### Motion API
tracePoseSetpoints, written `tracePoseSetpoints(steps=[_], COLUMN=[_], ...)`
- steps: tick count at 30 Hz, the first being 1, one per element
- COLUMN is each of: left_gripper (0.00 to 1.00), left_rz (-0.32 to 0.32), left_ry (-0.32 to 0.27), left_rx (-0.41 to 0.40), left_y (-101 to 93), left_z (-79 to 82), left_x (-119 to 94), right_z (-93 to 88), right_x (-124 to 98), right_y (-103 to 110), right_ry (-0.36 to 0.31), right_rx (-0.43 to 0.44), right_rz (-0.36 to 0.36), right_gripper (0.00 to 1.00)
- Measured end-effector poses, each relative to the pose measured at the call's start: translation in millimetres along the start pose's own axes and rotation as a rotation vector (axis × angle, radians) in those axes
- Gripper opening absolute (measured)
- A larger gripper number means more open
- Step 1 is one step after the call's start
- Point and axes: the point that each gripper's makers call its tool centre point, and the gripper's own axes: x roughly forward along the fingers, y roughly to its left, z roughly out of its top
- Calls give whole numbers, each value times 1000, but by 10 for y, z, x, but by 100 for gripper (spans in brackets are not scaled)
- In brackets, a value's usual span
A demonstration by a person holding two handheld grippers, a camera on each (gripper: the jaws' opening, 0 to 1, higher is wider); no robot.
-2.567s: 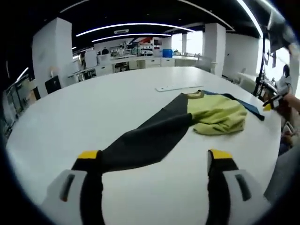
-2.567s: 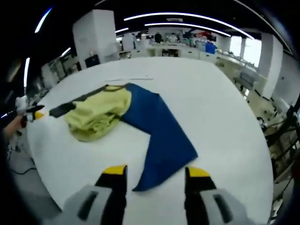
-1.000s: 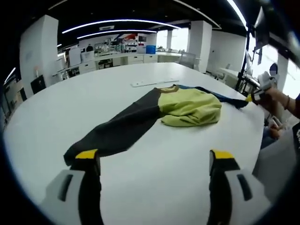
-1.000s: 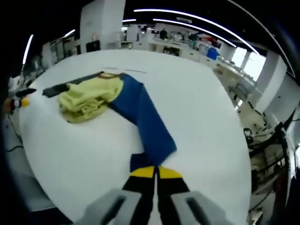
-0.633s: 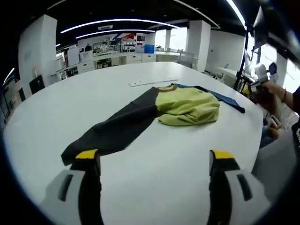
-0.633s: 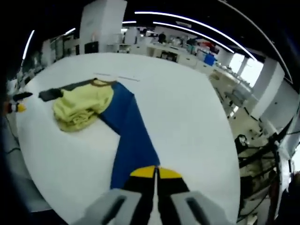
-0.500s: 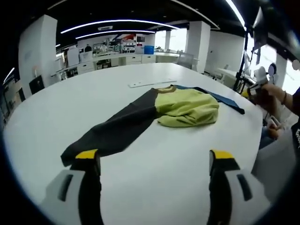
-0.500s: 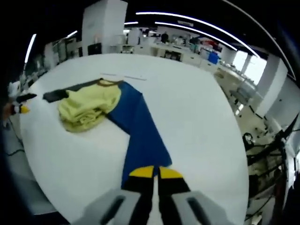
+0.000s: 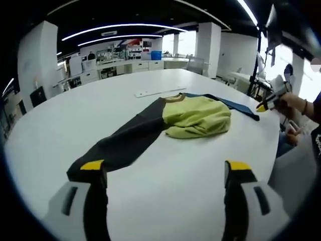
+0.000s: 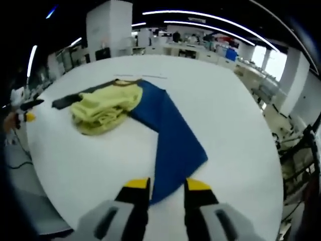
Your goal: Fold the garment on the visible template until the final outline fits inside the template.
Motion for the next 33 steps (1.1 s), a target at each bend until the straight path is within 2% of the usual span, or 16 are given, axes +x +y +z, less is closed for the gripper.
tracePoseSetpoints(steps=[4, 13, 19, 22, 28, 33], left_gripper=[95, 94, 93, 93, 93, 93], left_rz=[0, 4, 10, 10, 20, 19], left_ry=[1, 7, 16, 16, 25, 19], left_rx=[5, 13, 17, 16, 20, 17], left_y=[16, -30, -58, -55, 41, 72], left_z=[-4, 4, 5, 5, -22, -14], left_x=[2, -7, -12, -12, -16, -16], right_z=[-75, -204, -264, -283, -258, -123], right_x=[18, 63, 54, 64, -2, -117], right_y=[43, 52, 63, 37, -32, -218], right_ry=[12, 29, 36, 36, 40, 28], right_rx=[5, 63, 73, 73, 41, -3], right_rz=[-8, -27, -37, -37, -50, -84], right_gripper=[26, 22, 10, 2, 0, 0])
